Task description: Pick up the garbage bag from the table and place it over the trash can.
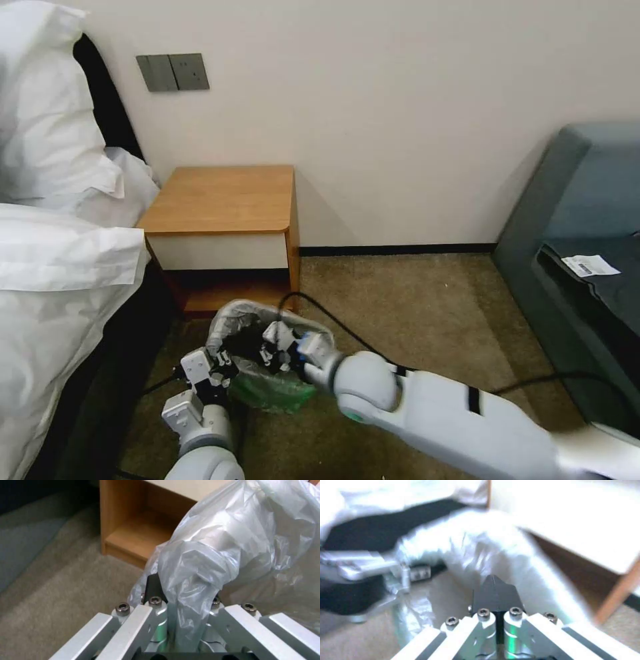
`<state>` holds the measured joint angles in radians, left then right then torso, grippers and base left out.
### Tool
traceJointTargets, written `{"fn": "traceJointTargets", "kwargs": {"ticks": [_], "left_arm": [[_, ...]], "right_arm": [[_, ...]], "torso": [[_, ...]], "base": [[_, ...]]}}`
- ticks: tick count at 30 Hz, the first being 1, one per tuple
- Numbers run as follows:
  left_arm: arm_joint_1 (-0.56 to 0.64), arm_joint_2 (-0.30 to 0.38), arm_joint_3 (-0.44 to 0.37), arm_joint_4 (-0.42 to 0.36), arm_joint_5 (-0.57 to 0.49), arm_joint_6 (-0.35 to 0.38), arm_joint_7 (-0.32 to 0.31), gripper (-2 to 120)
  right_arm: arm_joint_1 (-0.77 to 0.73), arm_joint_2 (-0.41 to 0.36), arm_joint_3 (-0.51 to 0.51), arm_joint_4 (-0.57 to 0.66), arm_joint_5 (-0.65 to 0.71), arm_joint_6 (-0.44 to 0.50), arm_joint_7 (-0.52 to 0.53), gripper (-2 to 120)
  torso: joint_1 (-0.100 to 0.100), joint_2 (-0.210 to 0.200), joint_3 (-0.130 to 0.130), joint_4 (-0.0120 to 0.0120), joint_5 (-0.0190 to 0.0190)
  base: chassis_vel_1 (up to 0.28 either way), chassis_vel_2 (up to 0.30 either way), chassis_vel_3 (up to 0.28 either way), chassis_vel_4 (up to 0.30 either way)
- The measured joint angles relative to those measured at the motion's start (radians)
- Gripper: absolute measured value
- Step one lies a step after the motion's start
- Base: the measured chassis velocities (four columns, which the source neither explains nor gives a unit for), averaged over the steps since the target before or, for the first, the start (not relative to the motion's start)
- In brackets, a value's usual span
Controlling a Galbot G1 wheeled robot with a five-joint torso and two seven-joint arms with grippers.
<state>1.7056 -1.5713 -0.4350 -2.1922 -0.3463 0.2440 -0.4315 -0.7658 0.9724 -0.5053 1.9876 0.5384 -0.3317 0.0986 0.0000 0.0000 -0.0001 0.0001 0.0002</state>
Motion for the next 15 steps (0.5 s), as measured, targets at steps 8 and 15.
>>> {"fn": "traceJointTargets", "kwargs": {"ticks": [8,15], "left_arm": [[-0.013,0.02,-0.002,-0.056,-0.214,0.113,-0.047,7],[-0.043,0.028,-0.009,-0.099,-0.481,0.23,-0.187,7]], "right_arm": [[-0.333,-0.088,0.341,0.219,-0.088,0.08,-0.044,15],[-0.461,-0.017,0.515,0.226,-0.126,0.133,-0.091,42]], "torso": [[0.0,0.0,0.0,-0.0003,-0.0001],[0.0,0.0,0.0,-0.0001,0.0]], "base": [[0.0,0.0,0.0,0.0],[0.0,0.0,0.0,0.0]]}}
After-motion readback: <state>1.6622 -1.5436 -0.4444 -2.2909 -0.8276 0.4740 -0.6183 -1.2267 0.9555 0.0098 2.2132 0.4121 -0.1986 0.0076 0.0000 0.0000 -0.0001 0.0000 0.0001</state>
